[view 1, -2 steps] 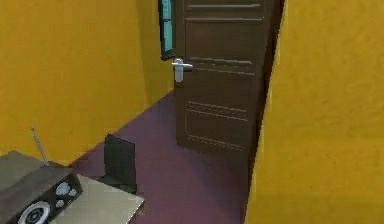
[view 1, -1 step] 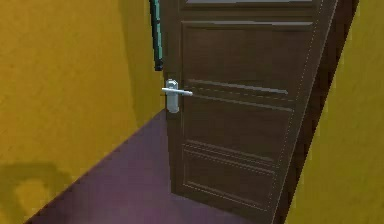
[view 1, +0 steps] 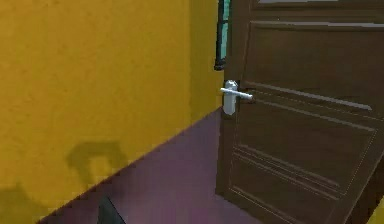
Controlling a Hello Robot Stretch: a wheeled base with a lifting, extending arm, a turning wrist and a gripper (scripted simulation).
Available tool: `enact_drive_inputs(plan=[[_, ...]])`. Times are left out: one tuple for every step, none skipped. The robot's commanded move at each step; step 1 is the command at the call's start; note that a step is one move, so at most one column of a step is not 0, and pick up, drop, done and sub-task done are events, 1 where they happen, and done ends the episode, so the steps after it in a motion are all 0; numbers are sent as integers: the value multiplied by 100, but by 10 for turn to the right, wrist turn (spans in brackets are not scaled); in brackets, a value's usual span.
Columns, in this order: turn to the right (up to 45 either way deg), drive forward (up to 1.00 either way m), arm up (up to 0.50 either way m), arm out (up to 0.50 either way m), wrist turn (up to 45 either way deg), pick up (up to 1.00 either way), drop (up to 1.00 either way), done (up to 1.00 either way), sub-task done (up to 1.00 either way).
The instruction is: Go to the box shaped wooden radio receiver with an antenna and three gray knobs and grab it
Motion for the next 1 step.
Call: enact_drive_inputs(plan=[[0,65,0,0,0,0,0,0,0]])
